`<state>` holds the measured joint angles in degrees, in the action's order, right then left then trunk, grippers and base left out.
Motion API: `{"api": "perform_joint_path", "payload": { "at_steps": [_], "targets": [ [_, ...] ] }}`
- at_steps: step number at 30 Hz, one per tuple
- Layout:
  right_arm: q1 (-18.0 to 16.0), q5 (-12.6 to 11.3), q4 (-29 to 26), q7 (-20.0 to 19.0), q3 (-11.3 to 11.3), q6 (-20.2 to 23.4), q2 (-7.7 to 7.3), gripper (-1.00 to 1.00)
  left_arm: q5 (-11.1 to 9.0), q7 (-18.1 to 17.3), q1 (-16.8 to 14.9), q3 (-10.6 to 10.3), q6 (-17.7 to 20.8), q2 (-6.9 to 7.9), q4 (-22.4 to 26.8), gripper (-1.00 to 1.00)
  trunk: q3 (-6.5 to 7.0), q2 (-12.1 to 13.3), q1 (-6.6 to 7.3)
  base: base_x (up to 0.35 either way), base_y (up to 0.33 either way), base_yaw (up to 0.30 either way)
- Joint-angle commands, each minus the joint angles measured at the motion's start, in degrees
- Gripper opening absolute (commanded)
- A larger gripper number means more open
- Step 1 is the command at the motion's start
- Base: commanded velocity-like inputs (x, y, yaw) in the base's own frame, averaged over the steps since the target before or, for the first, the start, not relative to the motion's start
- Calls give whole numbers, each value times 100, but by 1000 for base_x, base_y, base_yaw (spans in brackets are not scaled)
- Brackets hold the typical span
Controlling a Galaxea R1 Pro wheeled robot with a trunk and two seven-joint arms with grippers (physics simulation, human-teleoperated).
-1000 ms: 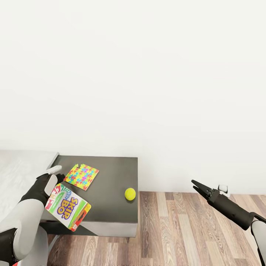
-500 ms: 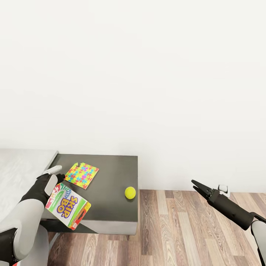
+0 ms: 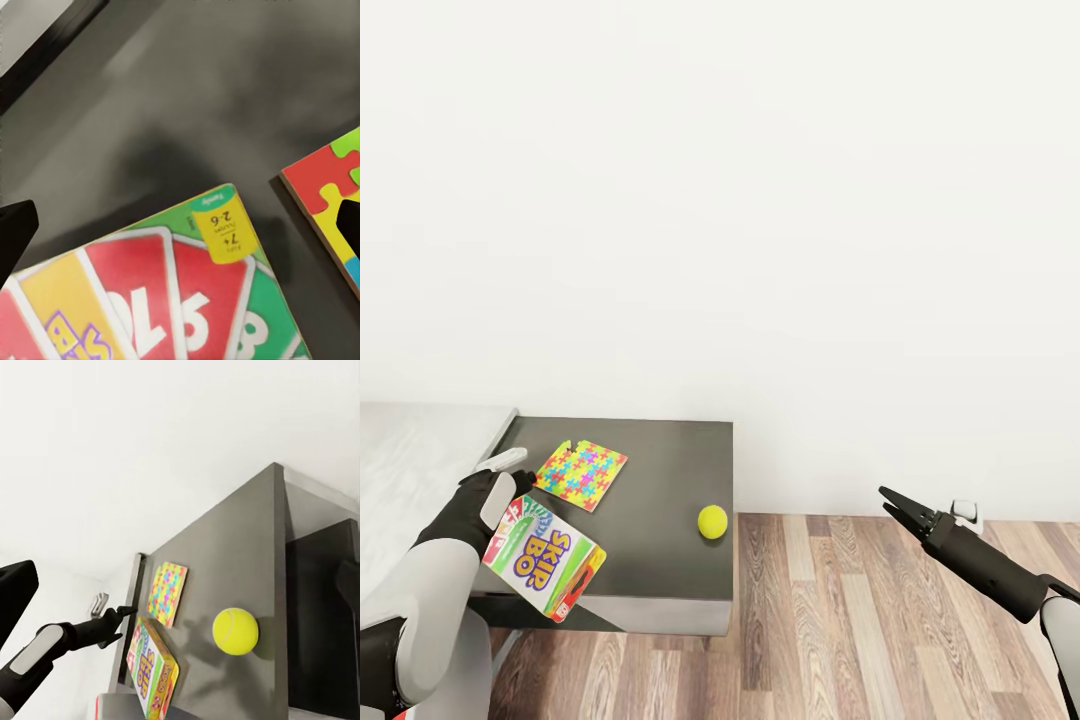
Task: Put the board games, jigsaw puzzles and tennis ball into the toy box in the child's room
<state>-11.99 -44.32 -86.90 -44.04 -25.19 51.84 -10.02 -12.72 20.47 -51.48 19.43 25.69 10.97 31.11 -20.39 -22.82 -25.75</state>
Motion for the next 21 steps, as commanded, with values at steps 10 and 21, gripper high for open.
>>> {"api": "perform_joint_path", "payload": {
  "at_steps": [10, 21],
  "targets": [
    [-5, 9, -3, -17, -20, 28, 0, 100, -56, 36, -3, -1, 15, -2, 9, 100, -26, -10, -3, 0, 0, 0],
    [-5, 11, -3, -17, -21, 28, 0, 100, -56, 30, -3, -7, 15, 2, 9, 100, -82, -10, -3, 0, 0, 0]
  ]
}}
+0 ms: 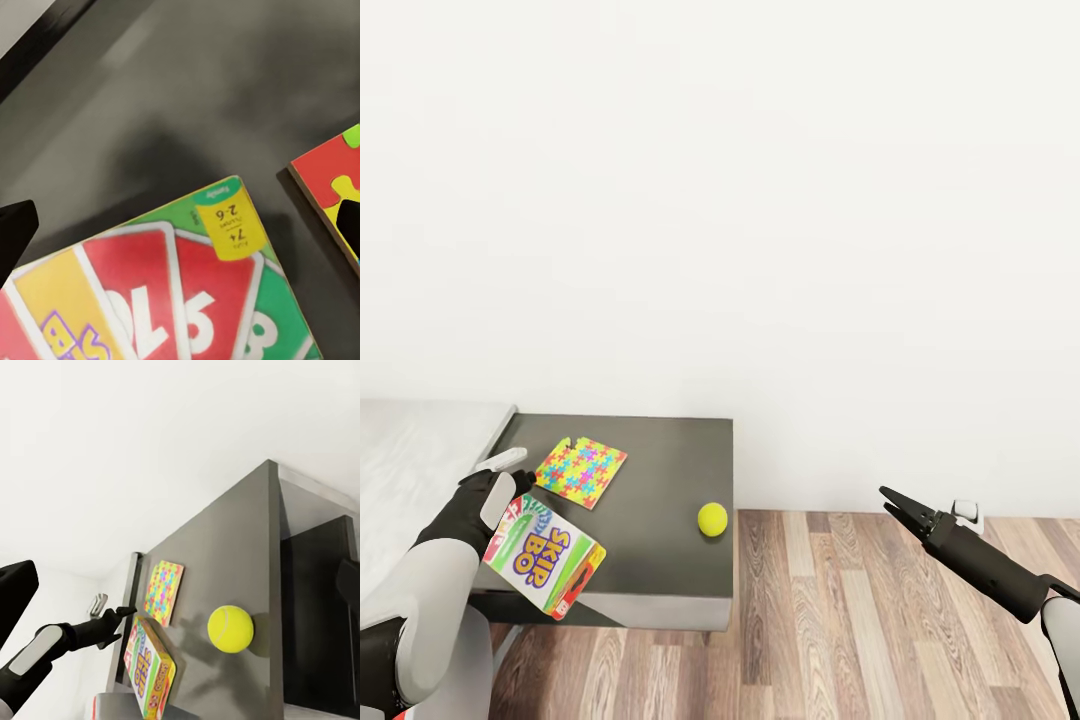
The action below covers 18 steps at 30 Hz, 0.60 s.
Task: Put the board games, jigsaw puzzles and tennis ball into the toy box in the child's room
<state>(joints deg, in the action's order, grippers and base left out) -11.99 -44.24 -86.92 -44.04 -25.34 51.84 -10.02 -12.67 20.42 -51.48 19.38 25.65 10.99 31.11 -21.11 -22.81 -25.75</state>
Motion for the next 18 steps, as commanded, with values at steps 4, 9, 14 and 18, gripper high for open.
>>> {"api": "perform_joint_path", "payload": {
  "at_steps": [4, 9, 14, 18],
  "targets": [
    [-5, 3, -1, -17, -6, 28, 0, 100, -60, 30, -3, -4, 19, 0, 9, 100, -23, -10, -3, 0, 0, 0],
    [-5, 3, -1, -17, -2, 28, 0, 100, -60, 25, -3, -4, 19, 2, 9, 100, -27, -10, -3, 0, 0, 0],
    [-5, 3, -1, -17, -4, 28, 0, 100, -60, 24, -3, -4, 19, 8, 9, 100, -28, -10, -3, 0, 0, 0],
    [-5, 2, -1, -17, -5, 28, 1, 100, -60, 24, -3, -4, 19, 8, 9, 100, -31, -10, -3, 0, 0, 0]
  ]
}}
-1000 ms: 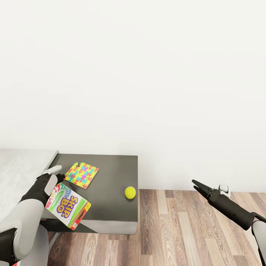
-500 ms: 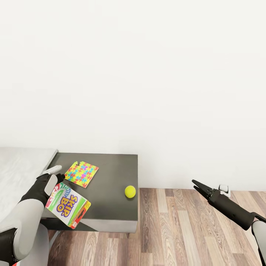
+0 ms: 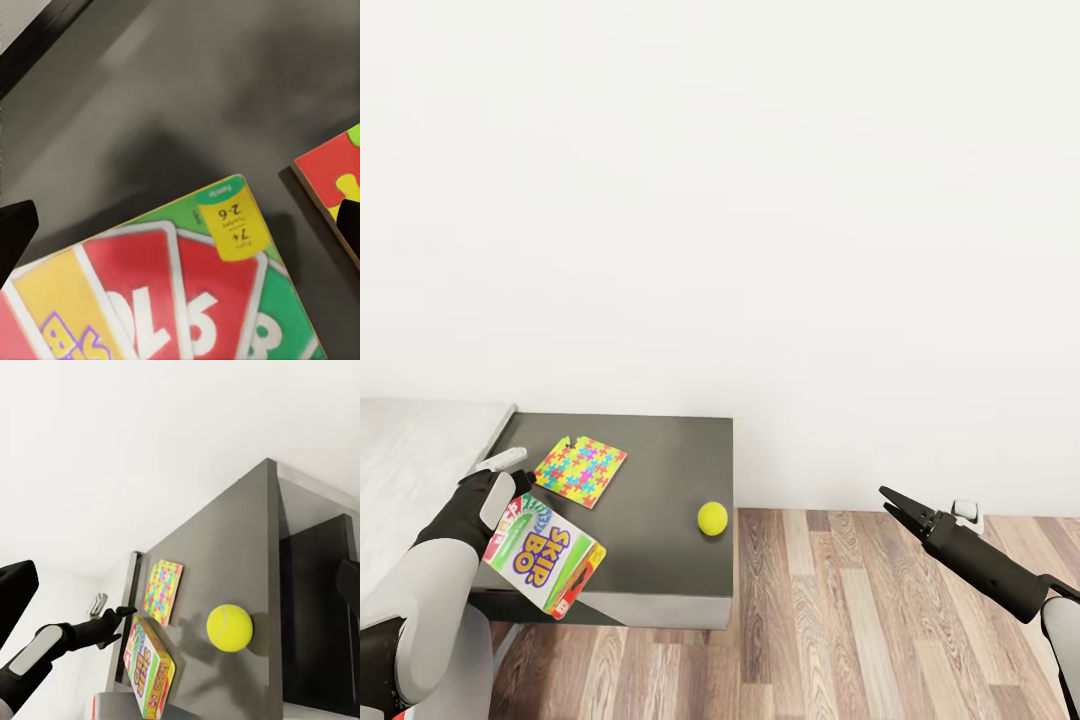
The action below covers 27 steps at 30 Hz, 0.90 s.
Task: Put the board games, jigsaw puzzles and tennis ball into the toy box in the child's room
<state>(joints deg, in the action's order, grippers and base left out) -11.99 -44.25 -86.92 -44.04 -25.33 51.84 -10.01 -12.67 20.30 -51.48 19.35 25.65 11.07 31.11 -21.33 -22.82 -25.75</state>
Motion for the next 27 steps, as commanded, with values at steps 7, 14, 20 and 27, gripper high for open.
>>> {"api": "perform_joint_path", "payload": {
  "at_steps": [7, 14, 20, 27],
  "targets": [
    [-5, 4, -1, -17, -5, 28, -1, 100, -60, 36, -3, -1, 19, -3, 9, 100, -51, -10, -3, 0, 0, 0],
    [-5, 4, -1, -17, -5, 28, -1, 100, -60, 36, -3, -1, 16, -8, 9, 100, -112, -10, -3, 0, 0, 0],
    [-5, 4, -1, -17, 0, 28, -1, 100, -60, 29, -3, -1, 11, -7, 9, 100, -167, -10, -3, 0, 0, 0],
    [-5, 4, -1, -17, -4, 28, -1, 100, -60, 27, -3, 1, 11, -9, 9, 100, -194, -10, -3, 0, 0, 0]
  ]
}}
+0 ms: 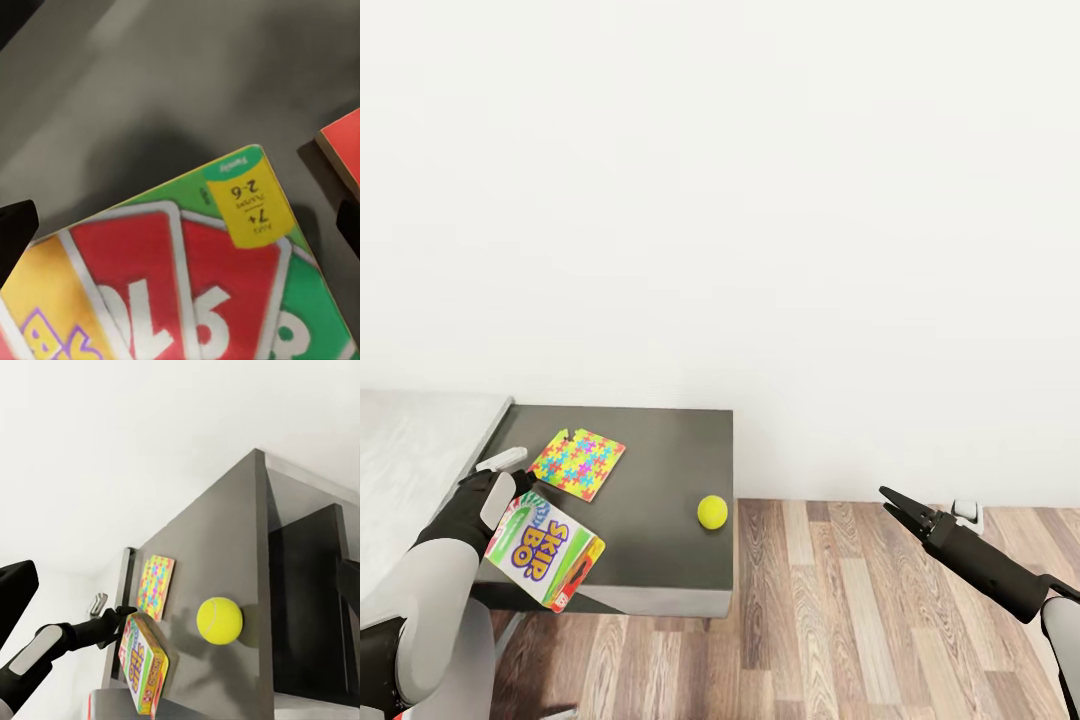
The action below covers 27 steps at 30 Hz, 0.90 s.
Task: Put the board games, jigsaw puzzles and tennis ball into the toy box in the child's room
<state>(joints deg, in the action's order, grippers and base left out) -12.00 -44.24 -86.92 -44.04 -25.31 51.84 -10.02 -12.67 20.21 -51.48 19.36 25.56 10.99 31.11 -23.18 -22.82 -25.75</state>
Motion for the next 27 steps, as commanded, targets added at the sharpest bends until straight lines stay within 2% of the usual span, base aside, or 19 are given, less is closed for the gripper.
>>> {"api": "perform_joint_path", "payload": {
  "at_steps": [1, 27],
  "targets": [
    [-5, 6, -1, -17, -5, 28, 0, 100, -60, 36, -3, -2, 19, 0, 9, 100, -9, -10, -3, 0, 0, 0],
    [-5, 17, -1, -8, -7, 28, 9, 100, -60, 43, -3, 6, 21, 6, 9, 100, -10, -10, -3, 0, 0, 0]
  ]
}}
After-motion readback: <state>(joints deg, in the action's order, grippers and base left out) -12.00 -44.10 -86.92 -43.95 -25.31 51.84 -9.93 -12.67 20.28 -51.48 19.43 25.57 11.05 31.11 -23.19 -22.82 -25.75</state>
